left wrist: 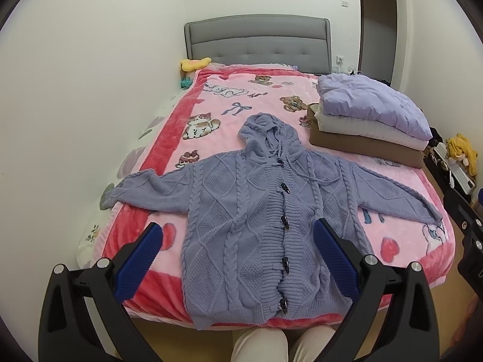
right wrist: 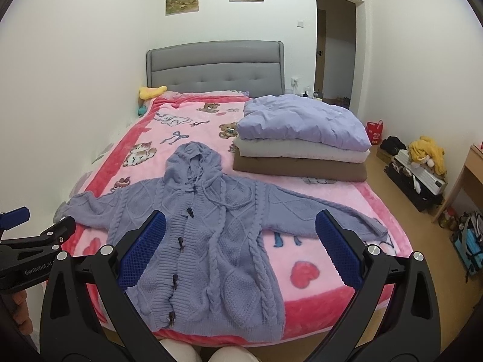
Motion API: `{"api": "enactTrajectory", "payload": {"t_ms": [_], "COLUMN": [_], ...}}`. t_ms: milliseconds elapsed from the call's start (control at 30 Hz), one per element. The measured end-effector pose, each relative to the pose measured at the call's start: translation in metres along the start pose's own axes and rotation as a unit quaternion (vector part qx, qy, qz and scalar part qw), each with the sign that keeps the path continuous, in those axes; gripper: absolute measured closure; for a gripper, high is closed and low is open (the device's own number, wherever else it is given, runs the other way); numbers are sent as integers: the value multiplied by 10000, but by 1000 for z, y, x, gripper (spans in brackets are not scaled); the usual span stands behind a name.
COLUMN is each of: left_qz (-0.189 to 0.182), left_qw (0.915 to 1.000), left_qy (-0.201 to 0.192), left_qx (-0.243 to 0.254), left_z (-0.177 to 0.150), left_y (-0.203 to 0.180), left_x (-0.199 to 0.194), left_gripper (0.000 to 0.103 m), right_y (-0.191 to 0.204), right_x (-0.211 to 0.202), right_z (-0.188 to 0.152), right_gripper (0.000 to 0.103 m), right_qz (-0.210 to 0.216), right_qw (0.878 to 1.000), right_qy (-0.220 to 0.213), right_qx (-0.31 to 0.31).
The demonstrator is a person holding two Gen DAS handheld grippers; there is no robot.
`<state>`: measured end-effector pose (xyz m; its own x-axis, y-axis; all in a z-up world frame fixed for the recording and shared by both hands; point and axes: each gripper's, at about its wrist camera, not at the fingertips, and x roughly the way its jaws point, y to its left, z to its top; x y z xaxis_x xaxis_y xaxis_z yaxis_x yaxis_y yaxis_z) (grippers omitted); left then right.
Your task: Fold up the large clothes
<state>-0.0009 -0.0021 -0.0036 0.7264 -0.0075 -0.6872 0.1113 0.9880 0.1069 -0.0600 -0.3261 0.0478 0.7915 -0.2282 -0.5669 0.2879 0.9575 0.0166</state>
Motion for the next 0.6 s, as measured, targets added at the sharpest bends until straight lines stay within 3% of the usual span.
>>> {"api": "enactTrajectory", "payload": {"t_ms": [600], "left_qz": [-6], "left_qw": [10000], "left_qy": [36], "left_qx": [0], "left_z": [0], "left_y": [-1], "left_x": [2], "left_gripper": [5], "right_y": [3], "right_x": [-3], "right_z": [3], "right_gripper": [8], "right_qz": [12], "right_qw": [10000], "right_qy": [-6], "right_qx": [-77]}}
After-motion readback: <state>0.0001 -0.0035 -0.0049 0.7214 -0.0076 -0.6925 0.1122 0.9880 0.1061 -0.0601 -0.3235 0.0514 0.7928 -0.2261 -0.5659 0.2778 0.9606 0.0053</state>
